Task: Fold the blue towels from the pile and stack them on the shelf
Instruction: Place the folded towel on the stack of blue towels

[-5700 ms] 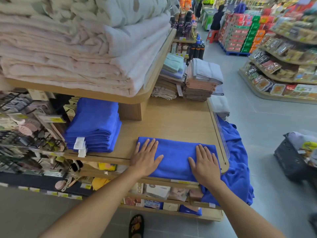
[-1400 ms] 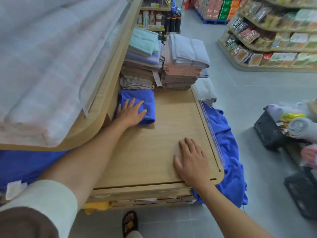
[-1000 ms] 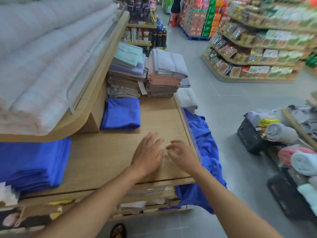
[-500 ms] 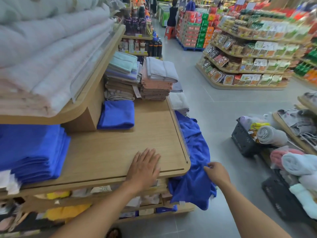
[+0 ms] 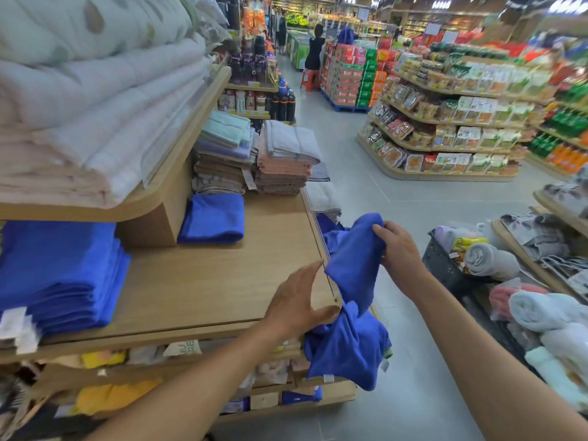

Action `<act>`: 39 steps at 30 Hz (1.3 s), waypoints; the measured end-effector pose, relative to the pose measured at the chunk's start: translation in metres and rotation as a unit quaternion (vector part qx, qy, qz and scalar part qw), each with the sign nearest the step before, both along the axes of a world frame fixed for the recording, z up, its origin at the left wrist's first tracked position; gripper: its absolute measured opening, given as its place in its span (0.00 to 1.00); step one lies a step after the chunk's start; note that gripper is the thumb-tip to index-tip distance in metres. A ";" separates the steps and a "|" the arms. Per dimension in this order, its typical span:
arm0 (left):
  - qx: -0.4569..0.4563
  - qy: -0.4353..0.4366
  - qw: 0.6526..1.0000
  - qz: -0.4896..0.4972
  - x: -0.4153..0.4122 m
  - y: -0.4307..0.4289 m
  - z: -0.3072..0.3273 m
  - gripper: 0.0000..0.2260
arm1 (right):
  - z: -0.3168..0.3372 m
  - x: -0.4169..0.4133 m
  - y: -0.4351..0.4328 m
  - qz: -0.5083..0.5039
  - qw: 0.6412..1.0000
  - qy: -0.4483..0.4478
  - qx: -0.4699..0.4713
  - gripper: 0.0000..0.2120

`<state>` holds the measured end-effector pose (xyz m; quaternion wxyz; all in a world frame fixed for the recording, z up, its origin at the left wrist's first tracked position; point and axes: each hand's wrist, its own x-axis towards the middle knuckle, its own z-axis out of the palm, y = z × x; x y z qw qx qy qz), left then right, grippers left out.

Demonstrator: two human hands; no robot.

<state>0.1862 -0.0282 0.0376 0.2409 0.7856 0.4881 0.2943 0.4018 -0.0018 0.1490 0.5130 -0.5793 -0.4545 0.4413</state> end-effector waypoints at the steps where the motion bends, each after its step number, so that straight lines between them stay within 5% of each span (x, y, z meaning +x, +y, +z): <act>1: -0.020 -0.091 0.996 -0.011 0.011 -0.001 0.015 0.41 | 0.015 -0.009 -0.004 0.019 0.999 0.019 0.017 0.07; 5: -0.128 -0.439 0.888 -0.042 0.026 0.005 0.070 0.22 | 0.073 -0.034 -0.018 0.054 0.992 0.089 0.075 0.09; 7: -0.097 -0.453 0.886 -0.015 0.014 0.007 0.103 0.13 | 0.102 -0.040 -0.028 0.066 0.985 0.127 0.095 0.09; 15: 0.022 -0.498 0.863 -0.077 -0.032 -0.017 0.237 0.09 | 0.186 -0.065 -0.050 0.206 0.941 0.196 0.181 0.09; 18: -0.021 -0.533 0.843 -0.064 -0.042 -0.019 0.253 0.11 | 0.183 -0.078 -0.048 0.258 0.940 0.093 0.205 0.19; 22: -0.142 -0.594 0.792 0.012 -0.053 -0.019 0.233 0.13 | 0.132 -0.104 -0.044 0.210 0.940 -0.163 0.215 0.28; 24: -0.197 -0.541 0.816 0.057 -0.064 -0.017 0.212 0.09 | 0.096 -0.115 -0.039 0.157 0.939 -0.230 0.204 0.17; 26: -0.266 -0.493 0.826 0.059 -0.076 -0.015 0.189 0.11 | 0.064 -0.119 -0.034 0.146 0.952 -0.205 0.176 0.02; 29: -0.324 -0.496 0.805 0.039 -0.098 -0.011 0.160 0.14 | 0.031 -0.116 -0.029 0.147 0.953 -0.203 0.172 0.18; 32: -0.377 -0.498 0.781 0.030 -0.126 -0.010 0.134 0.14 | 0.017 -0.108 -0.020 0.120 0.982 -0.102 0.105 0.14; 36: -0.397 -0.324 0.859 0.006 -0.150 -0.011 0.116 0.05 | 0.019 -0.102 -0.005 0.029 0.990 0.122 -0.059 0.21; 39: -0.411 -0.230 0.882 -0.026 -0.162 -0.001 0.111 0.14 | 0.029 -0.108 0.010 0.008 0.981 0.179 -0.075 0.18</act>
